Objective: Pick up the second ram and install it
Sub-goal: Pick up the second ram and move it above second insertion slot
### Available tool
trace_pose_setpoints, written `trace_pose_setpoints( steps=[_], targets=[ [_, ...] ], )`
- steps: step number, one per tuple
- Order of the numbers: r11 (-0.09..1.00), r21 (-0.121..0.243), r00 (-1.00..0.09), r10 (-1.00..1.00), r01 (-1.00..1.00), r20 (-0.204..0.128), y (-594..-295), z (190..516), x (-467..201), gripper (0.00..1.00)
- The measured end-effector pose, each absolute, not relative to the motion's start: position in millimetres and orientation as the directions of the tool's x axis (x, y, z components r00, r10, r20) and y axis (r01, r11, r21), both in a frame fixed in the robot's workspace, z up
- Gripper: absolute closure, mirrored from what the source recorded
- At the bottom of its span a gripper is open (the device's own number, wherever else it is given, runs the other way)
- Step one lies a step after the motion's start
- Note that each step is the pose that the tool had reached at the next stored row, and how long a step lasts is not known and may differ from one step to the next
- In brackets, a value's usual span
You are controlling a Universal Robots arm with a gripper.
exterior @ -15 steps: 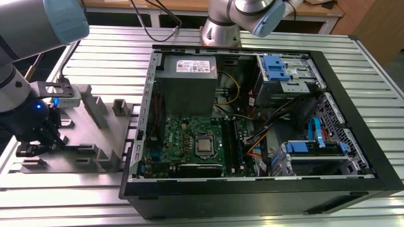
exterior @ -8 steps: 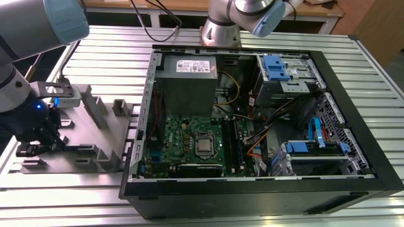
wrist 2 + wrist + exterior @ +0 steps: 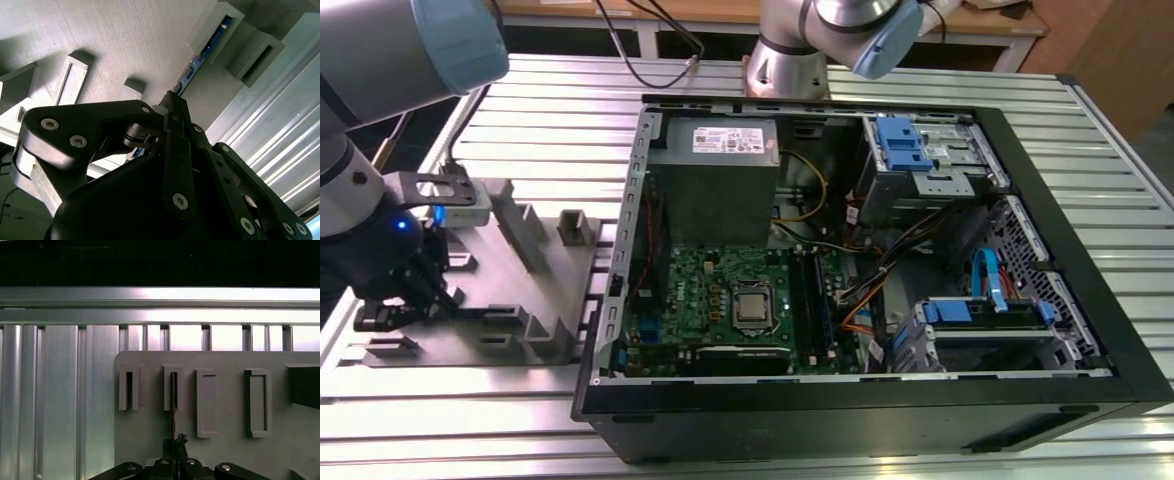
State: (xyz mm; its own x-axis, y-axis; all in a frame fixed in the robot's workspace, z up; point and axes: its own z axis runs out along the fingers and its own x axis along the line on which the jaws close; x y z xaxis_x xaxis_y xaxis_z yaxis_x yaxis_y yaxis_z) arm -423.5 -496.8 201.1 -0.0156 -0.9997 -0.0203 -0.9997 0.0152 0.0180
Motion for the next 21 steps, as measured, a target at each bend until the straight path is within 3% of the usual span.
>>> trace_pose_setpoints(
  steps=[21],
  targets=[
    [0.015,0.018,-0.016,-0.999,-1.000,-0.028,-497,235,-424,0.92]
  ],
)
